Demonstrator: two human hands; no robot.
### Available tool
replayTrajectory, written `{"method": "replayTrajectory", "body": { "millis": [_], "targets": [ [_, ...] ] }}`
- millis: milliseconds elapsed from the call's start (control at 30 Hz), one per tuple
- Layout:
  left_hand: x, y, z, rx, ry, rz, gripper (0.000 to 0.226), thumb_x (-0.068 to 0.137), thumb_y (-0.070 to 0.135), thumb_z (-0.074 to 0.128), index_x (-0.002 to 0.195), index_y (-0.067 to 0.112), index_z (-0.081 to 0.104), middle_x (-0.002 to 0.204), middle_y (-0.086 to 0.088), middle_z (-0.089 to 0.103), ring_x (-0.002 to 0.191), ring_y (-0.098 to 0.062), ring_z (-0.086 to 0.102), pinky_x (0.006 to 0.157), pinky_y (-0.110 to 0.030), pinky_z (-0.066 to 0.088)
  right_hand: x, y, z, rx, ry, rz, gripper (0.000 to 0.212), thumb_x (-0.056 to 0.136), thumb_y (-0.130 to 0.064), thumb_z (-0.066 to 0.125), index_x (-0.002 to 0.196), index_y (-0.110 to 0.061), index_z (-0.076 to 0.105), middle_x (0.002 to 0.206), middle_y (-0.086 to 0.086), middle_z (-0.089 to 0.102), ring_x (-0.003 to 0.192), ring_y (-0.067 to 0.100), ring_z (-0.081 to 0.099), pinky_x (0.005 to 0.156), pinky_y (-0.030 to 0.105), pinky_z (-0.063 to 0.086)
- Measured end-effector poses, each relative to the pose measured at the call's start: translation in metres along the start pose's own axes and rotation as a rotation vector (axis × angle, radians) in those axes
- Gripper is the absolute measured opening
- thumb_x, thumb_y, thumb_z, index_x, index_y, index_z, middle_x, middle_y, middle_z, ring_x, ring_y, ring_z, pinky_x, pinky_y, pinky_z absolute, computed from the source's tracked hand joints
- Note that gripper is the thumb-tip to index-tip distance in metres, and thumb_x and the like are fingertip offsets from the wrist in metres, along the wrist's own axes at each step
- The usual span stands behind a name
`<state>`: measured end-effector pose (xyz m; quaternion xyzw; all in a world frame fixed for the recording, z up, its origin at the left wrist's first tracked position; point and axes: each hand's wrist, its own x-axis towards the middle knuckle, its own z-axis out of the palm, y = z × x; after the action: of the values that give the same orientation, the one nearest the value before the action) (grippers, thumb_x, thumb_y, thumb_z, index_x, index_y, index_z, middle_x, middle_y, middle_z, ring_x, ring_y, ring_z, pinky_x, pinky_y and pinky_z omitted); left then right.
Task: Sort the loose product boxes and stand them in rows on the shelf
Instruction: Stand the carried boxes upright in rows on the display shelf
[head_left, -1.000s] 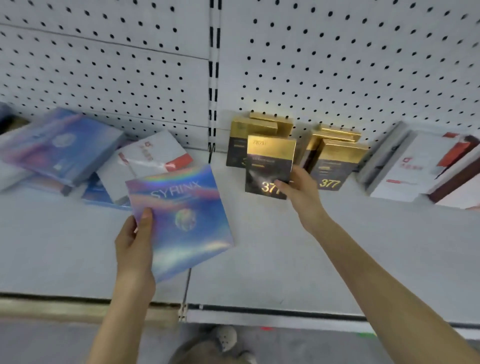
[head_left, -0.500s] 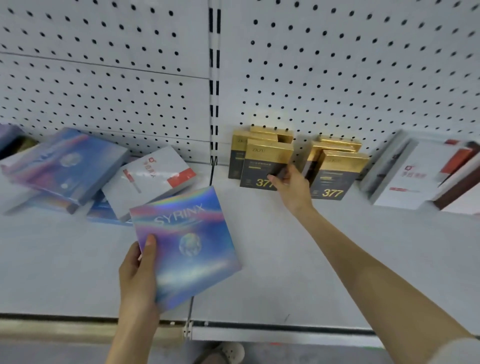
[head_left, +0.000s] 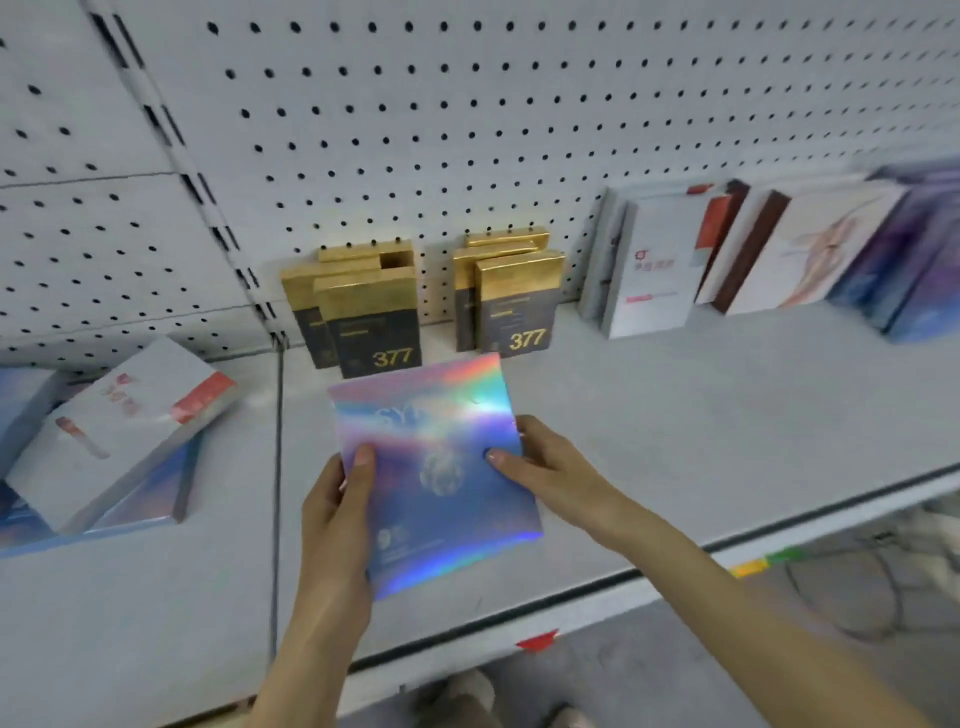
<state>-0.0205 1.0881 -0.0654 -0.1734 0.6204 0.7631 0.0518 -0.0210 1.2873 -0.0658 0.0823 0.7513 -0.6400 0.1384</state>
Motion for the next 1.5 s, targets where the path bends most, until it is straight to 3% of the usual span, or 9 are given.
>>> {"method": "replayTrajectory", "body": {
  "millis": [167, 500, 600, 767, 900, 1067, 1200, 1400, 1500],
  "targets": [
    [-0.034, -0.024, 0.116, 0.093, -0.262, -0.004, 0.032, 0.092, 0.033, 0.055, 0.109, 0.006, 0.061, 0.108, -0.013, 0.07, 0.099, -0.027, 0.067, 0.088, -0.047, 0.053, -0.063, 0.03, -0.103, 0.033, 0.287, -0.077, 0.027, 0.083, -0.04, 0.066, 0.102, -0.02, 0.064, 0.098, 0.029, 0.063, 0.078, 0.026, 0.056, 0.073, 0.041, 0.048],
    [-0.158, -0.108, 0.353, 0.367, -0.637, 0.057, 0.046, 0.061, 0.027, 0.061, 0.106, 0.027, 0.053, 0.097, -0.013, 0.066, 0.089, -0.027, 0.065, 0.074, -0.034, 0.05, -0.209, 0.106, -0.335, 0.359, 0.759, -0.051, 0.014, 0.096, -0.014, 0.057, 0.103, -0.005, 0.065, 0.083, 0.0, 0.069, 0.068, 0.005, 0.063, 0.059, 0.015, 0.047],
    [-0.193, -0.123, 0.396, 0.355, -0.676, 0.082, 0.055, 0.051, 0.041, 0.069, 0.104, 0.034, 0.056, 0.08, 0.003, 0.069, 0.069, -0.009, 0.067, 0.058, -0.019, 0.049, -0.242, 0.117, -0.391, 0.397, 0.762, -0.045, 0.013, 0.093, -0.02, 0.062, 0.099, -0.011, 0.069, 0.098, 0.01, 0.074, 0.088, 0.024, 0.069, 0.079, 0.038, 0.057],
    [-0.218, -0.141, 0.438, 0.452, -0.631, 0.141, 0.043, 0.058, 0.039, 0.068, 0.1, 0.044, 0.055, 0.085, 0.007, 0.07, 0.073, -0.013, 0.067, 0.062, -0.026, 0.052, -0.267, 0.133, -0.439, 0.349, 0.745, -0.052, 0.048, 0.069, -0.047, 0.071, 0.103, -0.014, 0.068, 0.106, 0.019, 0.07, 0.1, 0.041, 0.066, 0.091, 0.061, 0.049],
    [-0.222, -0.152, 0.474, 0.564, -0.637, 0.243, 0.041, 0.065, 0.034, 0.063, 0.101, 0.047, 0.05, 0.079, 0.025, 0.068, 0.063, -0.001, 0.064, 0.059, -0.018, 0.048, -0.275, 0.147, -0.472, 0.423, 0.74, -0.053, 0.055, 0.064, -0.027, 0.073, 0.111, -0.001, 0.059, 0.105, 0.028, 0.068, 0.087, 0.031, 0.067, 0.083, 0.051, 0.054],
    [-0.221, -0.175, 0.53, 0.611, -0.631, 0.267, 0.037, 0.081, 0.022, 0.072, 0.105, 0.041, 0.052, 0.094, 0.011, 0.069, 0.074, -0.003, 0.064, 0.067, -0.023, 0.049, -0.273, 0.167, -0.528, 0.482, 0.792, 0.02, 0.058, 0.061, -0.021, 0.081, 0.111, -0.005, 0.057, 0.101, 0.021, 0.07, 0.091, 0.039, 0.068, 0.082, 0.052, 0.056],
    [-0.214, -0.19, 0.59, 0.609, -0.621, 0.27, 0.042, 0.078, 0.034, 0.073, 0.112, 0.036, 0.048, 0.087, 0.008, 0.068, 0.078, -0.011, 0.066, 0.067, -0.021, 0.049, -0.261, 0.166, -0.59, 0.398, 0.787, 0.016, 0.037, 0.082, -0.011, 0.075, 0.113, -0.009, 0.056, 0.102, 0.013, 0.068, 0.079, 0.024, 0.067, 0.058, 0.025, 0.053],
    [-0.196, -0.195, 0.678, 0.601, -0.564, 0.326, 0.045, 0.084, 0.012, 0.069, 0.113, 0.038, 0.047, 0.087, 0.005, 0.069, 0.077, -0.009, 0.067, 0.07, -0.028, 0.052, -0.238, 0.162, -0.689, 0.145, 0.705, -0.001, 0.026, 0.084, -0.006, 0.07, 0.102, -0.011, 0.053, 0.095, 0.022, 0.067, 0.081, 0.031, 0.066, 0.071, 0.043, 0.057],
    [-0.189, -0.207, 0.719, 0.59, -0.512, 0.395, 0.048, 0.084, 0.007, 0.067, 0.115, 0.036, 0.045, 0.085, 0.01, 0.067, 0.072, 0.001, 0.065, 0.062, -0.017, 0.048, -0.223, 0.16, -0.737, -0.058, 0.69, -0.042, 0.021, 0.083, -0.009, 0.073, 0.09, -0.021, 0.057, 0.081, 0.005, 0.067, 0.069, 0.02, 0.062, 0.056, 0.026, 0.05]
  ]
}}
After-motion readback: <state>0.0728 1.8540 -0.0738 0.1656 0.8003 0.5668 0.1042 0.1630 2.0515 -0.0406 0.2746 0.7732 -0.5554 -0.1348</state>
